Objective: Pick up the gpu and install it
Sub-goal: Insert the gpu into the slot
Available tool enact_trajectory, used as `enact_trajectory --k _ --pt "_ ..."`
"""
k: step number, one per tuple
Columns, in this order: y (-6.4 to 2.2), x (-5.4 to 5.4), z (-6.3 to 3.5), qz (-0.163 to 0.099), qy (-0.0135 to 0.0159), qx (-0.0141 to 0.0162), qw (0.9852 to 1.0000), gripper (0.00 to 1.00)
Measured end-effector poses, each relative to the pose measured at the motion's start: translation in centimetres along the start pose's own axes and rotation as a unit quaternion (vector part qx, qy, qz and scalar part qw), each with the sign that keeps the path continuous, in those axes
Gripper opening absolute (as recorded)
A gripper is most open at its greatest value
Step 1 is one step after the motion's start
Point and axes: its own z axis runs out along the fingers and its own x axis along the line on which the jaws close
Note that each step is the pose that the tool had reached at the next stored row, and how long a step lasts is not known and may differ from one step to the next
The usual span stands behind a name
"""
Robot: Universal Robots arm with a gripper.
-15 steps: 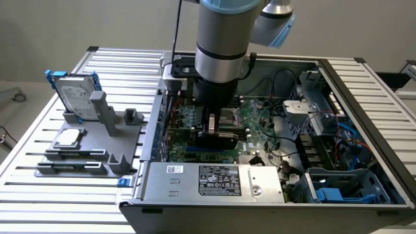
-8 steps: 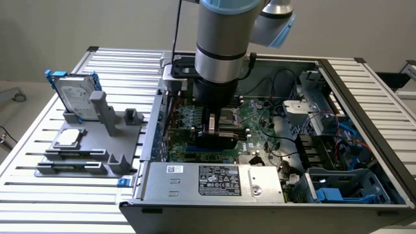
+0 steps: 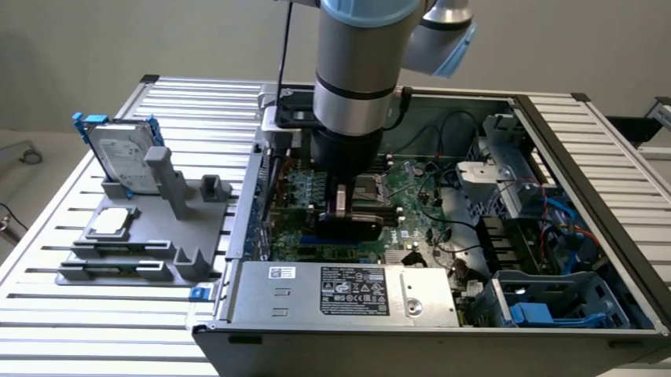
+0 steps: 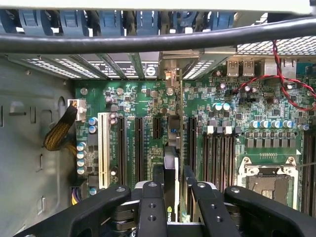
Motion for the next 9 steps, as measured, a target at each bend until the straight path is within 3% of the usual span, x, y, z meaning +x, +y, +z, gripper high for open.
enact_trajectory --k 9 --pt "0.08 0.0 0.16 0.0 -0.001 0.0015 1.0 0.26"
